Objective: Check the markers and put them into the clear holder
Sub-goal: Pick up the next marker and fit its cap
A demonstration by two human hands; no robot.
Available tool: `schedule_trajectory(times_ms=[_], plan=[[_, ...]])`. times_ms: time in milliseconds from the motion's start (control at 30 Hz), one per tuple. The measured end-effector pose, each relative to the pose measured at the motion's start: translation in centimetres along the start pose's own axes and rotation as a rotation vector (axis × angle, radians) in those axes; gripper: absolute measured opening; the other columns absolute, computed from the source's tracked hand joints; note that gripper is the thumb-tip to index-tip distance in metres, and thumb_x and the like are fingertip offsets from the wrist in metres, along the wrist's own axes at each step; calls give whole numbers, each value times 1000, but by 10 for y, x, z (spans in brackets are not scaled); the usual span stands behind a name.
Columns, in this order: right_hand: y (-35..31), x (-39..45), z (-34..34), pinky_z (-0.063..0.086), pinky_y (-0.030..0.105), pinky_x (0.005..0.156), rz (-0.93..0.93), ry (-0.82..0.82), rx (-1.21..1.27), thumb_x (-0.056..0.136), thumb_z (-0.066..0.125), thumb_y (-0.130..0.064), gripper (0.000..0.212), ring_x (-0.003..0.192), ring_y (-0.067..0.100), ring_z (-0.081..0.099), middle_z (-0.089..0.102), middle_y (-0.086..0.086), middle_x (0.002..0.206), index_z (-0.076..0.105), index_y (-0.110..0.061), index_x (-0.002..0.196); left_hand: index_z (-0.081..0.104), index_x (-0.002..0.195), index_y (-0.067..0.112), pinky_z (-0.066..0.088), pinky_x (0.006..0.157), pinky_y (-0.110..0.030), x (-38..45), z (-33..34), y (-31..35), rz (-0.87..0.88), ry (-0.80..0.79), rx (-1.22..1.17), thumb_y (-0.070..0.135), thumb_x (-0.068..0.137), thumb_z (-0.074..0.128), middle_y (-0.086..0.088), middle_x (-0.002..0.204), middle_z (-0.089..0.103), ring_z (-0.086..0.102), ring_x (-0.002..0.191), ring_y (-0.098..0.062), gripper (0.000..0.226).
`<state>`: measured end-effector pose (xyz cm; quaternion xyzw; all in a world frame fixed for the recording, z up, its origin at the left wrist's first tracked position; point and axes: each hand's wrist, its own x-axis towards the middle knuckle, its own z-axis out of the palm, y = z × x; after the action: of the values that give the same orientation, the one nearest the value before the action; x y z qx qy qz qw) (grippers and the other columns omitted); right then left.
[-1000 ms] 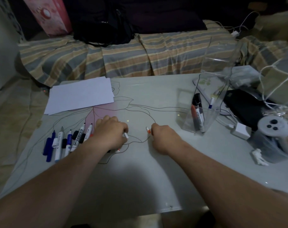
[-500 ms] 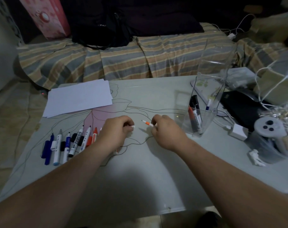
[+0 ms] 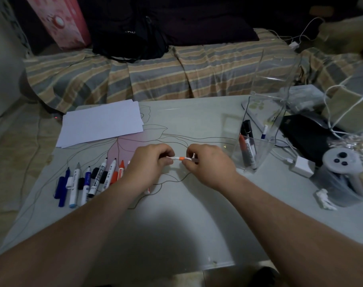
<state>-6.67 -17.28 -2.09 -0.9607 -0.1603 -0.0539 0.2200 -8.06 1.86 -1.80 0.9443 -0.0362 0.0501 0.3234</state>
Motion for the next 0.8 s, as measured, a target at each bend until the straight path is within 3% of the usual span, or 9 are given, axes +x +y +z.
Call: schedule_trajectory(times_ms=[200,333,467,633,733,800], plan=[[-2,0,0,41,33,58,-180,131,-170,93,60,-43,18,76,27,61,60,-4,82,64,-27,90,78,107,21,44,83,-26,3,9,-6,166,46,114,22,92,69,2,102,69,61,96,-17,17],[-4,1,-2,35,31,55,-220,178,-205,93,62,-43,20,70,30,61,54,-3,76,66,-26,85,75,104,25,50,76,-36,2,11,-3,244,49,173,24,96,63,0,89,70,63,87,-22,15],[-3,-1,-7,42,33,58,-193,178,-85,94,60,-47,22,74,22,60,60,-5,80,67,-27,87,75,99,25,51,70,-37,3,9,5,278,105,170,23,94,63,1,83,69,63,82,-23,14],[2,-9,-13,48,32,66,-85,107,67,92,62,-49,20,82,12,59,66,-10,85,69,-30,92,72,93,21,52,70,-43,-1,12,13,268,23,234,28,90,51,-1,83,64,59,83,-25,22],[8,-10,-19,48,32,73,-24,-22,230,93,63,-43,14,80,12,57,65,-12,78,68,-30,93,69,88,19,46,71,-36,-6,17,24,241,51,156,33,90,47,3,82,57,54,83,-21,26],[12,-10,-29,45,37,81,-83,-94,145,95,58,-45,14,88,15,52,61,-14,77,66,-34,99,63,77,19,43,66,-34,-8,19,35,202,66,68,35,85,48,7,75,53,52,77,-16,23]])
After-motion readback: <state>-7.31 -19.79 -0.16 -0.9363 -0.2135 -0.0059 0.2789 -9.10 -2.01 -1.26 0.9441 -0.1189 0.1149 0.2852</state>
